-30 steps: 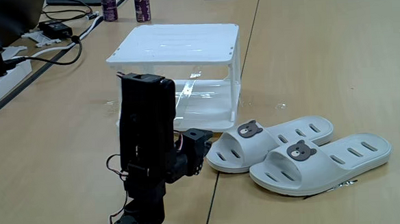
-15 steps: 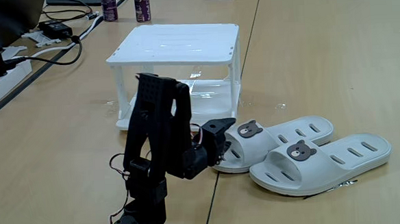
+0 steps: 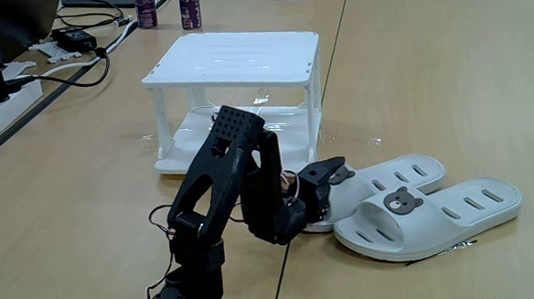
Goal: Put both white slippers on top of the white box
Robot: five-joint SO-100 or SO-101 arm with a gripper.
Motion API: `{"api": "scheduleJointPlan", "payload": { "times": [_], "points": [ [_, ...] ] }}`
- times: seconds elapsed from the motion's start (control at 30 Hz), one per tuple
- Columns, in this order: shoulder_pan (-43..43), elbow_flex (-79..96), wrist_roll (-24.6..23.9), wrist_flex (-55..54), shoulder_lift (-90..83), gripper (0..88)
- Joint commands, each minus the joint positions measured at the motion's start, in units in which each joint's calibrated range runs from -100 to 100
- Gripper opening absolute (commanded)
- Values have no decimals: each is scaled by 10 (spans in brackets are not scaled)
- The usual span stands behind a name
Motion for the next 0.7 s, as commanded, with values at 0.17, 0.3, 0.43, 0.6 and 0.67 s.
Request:
{"api": "scheduleJointPlan", "payload": {
  "times": [0.17,0.3,0.43,0.6,0.67],
  "points": [
    [16,-40,4,-10,2,33],
    [16,-40,4,-9,1,8],
    [31,-56,4,-5,-22,8],
    [39,-55,4,94,-157,8],
    [42,-54,4,156,-229,8]
  ]
}}
